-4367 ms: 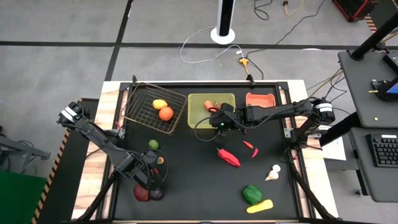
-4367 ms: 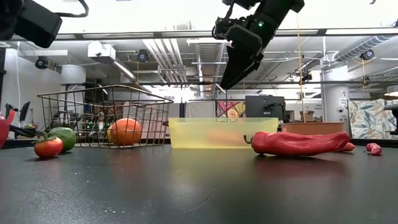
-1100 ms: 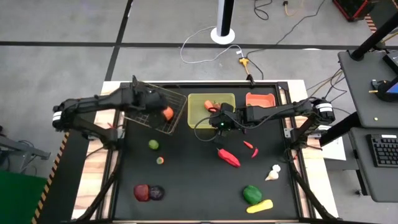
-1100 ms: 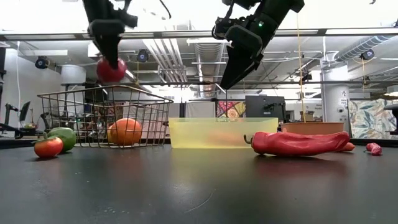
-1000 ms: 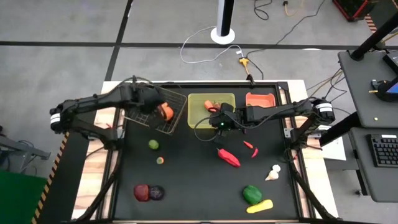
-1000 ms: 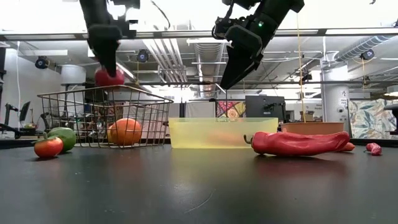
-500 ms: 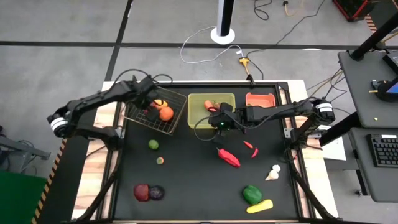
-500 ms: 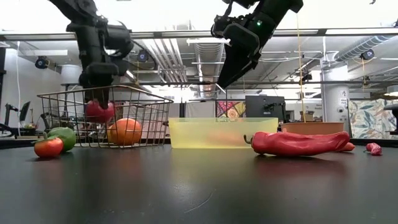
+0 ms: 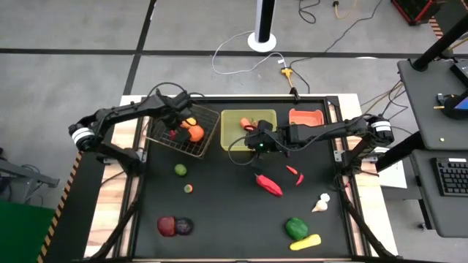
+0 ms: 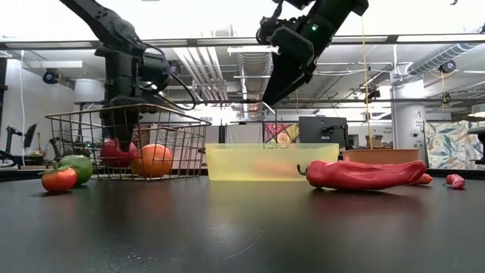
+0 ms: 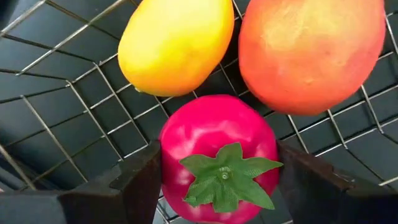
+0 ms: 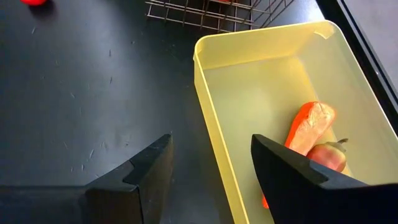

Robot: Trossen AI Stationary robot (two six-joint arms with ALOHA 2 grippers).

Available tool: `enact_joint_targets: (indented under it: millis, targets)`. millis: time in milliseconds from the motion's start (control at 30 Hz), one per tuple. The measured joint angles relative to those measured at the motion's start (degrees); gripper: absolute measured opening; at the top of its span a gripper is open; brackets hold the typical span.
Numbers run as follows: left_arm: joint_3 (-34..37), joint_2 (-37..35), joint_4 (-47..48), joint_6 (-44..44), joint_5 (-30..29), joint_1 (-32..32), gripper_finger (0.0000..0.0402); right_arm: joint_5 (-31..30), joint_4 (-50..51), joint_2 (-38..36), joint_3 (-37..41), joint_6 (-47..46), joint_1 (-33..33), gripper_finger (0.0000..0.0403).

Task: Sort produce into baskets
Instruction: Put the tomato into the wire bin, then put the orange chili pepper into the orange bin

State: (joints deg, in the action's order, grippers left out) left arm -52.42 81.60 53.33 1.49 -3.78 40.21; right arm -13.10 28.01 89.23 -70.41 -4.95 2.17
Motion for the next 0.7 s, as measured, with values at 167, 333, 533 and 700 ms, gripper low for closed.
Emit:
enact_joint_targets:
  millis: [167, 333, 533, 700]
  targets:
    - [0.0, 1.12, -1.02, -0.23, -0.08, -0.01, 0.0267, 0.0, 0.02, 0.0, 0.0, -0.05, 0.0, 0.0211]
    - [-0.02, 1.14, -1.46, -0.93, -0.17, -0.02, 0.0302, 0.0, 0.0, 0.0, 0.0, -0.24, 0.0, 0.0211]
    - [-0.04, 1.07, -1.13, -0.93, -0.16, -0.07, 0.0331, 0.0, 0.02, 0.0, 0.0, -0.51, 0.11, 0.0211]
    - [-1.2, 0.28, 4.39, -1.04, -0.16, -0.08, 0.0335, 0.0, 0.02, 0.0, 0.0, -0.68, 0.11, 0.0211]
